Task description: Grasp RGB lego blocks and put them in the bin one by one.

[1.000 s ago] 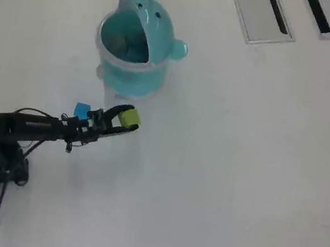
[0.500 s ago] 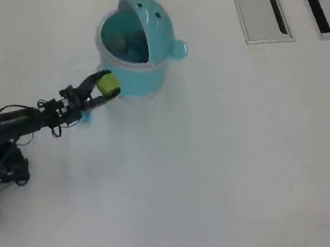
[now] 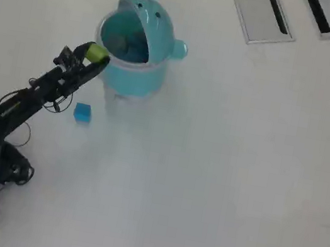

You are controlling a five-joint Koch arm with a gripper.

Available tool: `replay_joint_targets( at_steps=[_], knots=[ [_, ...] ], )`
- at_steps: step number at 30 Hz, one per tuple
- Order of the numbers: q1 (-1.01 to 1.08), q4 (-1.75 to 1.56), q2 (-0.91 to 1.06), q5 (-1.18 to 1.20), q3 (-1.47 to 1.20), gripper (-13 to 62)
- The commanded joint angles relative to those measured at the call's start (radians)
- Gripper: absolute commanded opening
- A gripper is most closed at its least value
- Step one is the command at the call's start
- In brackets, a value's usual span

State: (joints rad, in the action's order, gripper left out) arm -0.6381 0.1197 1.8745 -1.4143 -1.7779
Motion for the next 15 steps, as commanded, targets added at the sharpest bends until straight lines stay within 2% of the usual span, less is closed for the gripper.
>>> replay_joint_targets(
  at_steps=[1,13,15],
  knots=[
    [-0.014,-0.015,-0.008,-0.012,0.149,12.0],
    [-0.031,0.138,-0.423,-0.061,0.638,12.0],
    [-0.035,0.138,-0.451,-0.063,0.65,12.0]
  ],
)
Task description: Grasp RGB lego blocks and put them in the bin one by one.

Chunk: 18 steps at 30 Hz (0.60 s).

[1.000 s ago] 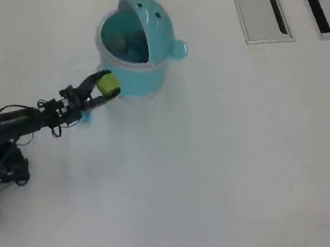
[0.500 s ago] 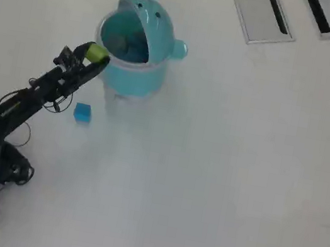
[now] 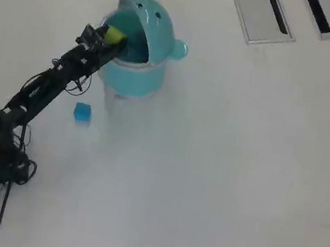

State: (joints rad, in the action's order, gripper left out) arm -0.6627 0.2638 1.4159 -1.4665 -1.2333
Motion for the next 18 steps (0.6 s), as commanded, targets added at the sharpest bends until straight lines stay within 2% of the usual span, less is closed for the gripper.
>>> replay_joint_targets(
  at_steps=[1,4,5,11,18],
  knots=[
    [-0.012,-0.006,-0.003,-0.015,0.109,12.0],
    [-0.049,0.02,-0.152,-0.037,0.27,13.2],
    [-0.051,0.02,-0.173,-0.038,0.293,16.2],
    [-0.054,0.015,-0.212,-0.121,0.302,27.1],
    [-0.046,0.011,-0.209,-0.181,0.291,33.0]
  ],
)
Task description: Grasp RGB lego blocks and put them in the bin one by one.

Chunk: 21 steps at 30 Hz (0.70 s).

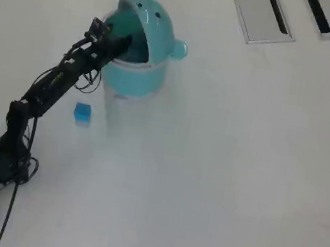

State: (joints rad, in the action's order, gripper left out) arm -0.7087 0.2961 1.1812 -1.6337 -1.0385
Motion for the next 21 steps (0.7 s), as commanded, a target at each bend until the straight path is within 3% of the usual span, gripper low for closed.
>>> replay_joint_targets(
  at_steps=[1,13,21],
  knots=[
    [0.0,-0.021,0.029,-0.014,0.098,33.0],
    [-0.008,0.153,0.23,-0.04,0.046,32.2],
    [-0.005,0.316,0.46,-0.037,-0.172,33.4]
  ],
)
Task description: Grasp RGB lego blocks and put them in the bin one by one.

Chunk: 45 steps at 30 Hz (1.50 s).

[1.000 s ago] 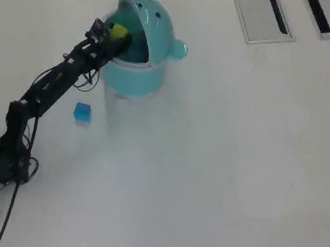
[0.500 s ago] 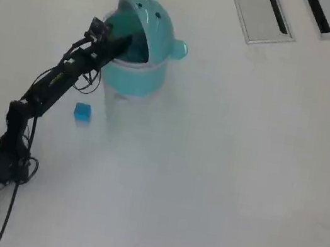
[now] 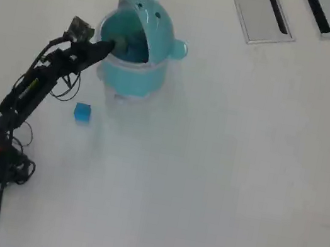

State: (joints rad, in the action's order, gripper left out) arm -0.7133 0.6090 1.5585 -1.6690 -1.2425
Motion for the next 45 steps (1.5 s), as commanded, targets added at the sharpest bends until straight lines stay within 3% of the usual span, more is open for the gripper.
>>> replay_joint_targets(
  at_steps=[1,18,45],
  knots=[
    [0.0,0.023,0.107,-0.003,0.002,33.9],
    [-0.003,0.209,0.362,-0.006,-0.423,33.8],
    [-0.087,0.184,0.296,-0.362,-0.673,32.3]
  ],
)
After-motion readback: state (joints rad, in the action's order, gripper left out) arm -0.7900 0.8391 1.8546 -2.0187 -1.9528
